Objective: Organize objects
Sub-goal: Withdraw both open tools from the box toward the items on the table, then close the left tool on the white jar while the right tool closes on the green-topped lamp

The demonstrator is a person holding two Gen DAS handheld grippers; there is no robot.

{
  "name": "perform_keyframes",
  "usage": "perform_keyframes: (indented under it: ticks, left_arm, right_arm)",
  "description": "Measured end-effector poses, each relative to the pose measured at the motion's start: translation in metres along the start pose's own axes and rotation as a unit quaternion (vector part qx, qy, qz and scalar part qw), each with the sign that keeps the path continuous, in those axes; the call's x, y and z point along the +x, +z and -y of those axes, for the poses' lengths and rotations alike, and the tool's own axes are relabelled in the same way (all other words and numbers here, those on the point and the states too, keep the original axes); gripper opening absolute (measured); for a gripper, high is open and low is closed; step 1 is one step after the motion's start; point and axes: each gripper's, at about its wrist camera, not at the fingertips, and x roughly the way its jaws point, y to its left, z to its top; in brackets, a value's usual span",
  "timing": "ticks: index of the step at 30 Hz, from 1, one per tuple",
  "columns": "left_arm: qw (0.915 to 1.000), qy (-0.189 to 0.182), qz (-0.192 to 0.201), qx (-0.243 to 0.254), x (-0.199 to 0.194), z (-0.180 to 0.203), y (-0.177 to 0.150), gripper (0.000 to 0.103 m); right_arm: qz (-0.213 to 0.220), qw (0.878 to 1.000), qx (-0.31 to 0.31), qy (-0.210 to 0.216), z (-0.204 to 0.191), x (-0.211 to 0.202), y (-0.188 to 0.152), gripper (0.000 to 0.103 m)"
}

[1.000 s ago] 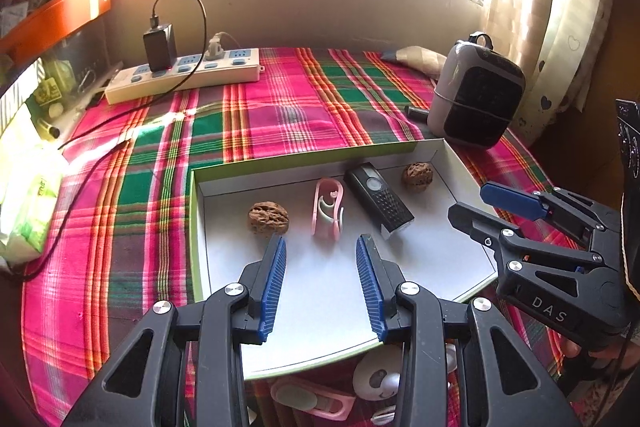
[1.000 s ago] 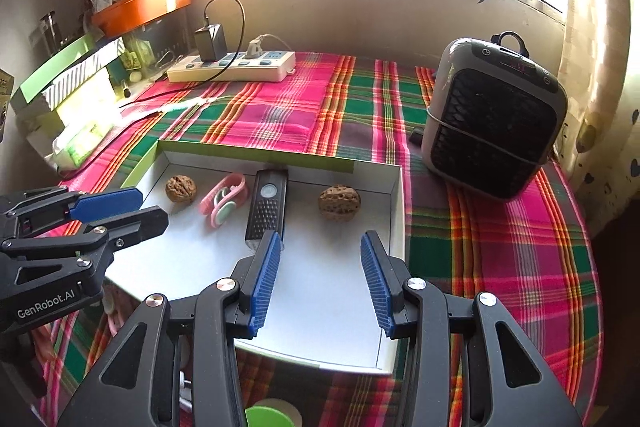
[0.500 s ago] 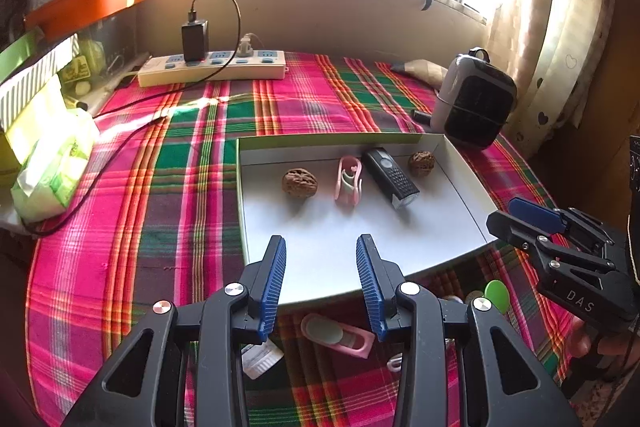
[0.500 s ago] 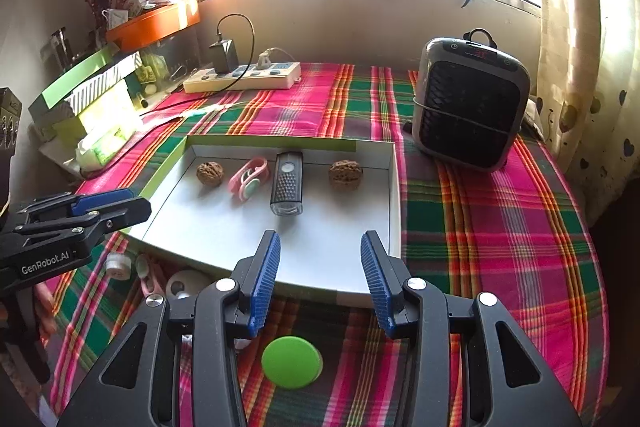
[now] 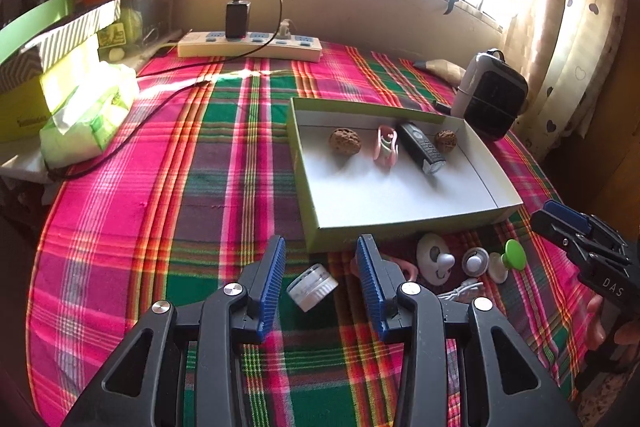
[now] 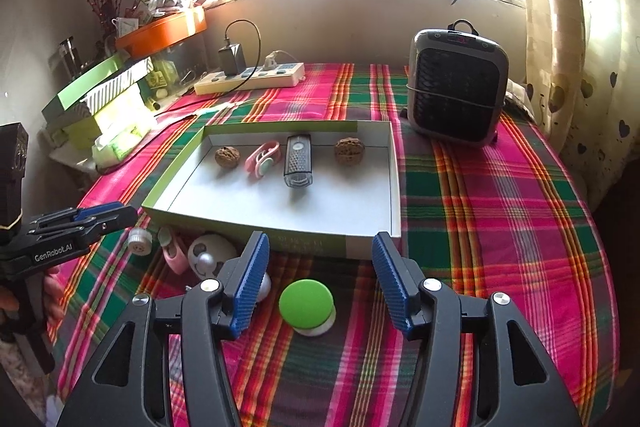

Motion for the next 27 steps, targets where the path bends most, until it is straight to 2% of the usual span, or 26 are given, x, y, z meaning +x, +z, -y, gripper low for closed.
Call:
perform_keyframes:
  ticks: [10, 27]
  left_arm:
    - [0.9998, -0.012, -0.01, -0.01, -0.001, -0.009, -0.017, 0.041]
    - [0.9996, -0.006, -0.029, -0.003, 0.019, -0.01, -0.017, 0.042]
  right_arm:
    - [0.0, 1.0, 0.015, 0.007, 0.004, -0.011, -0.018, 0.062]
    - [-0.021, 1.0, 0.018, 0.004, 0.007, -0.006, -0.039, 0.062]
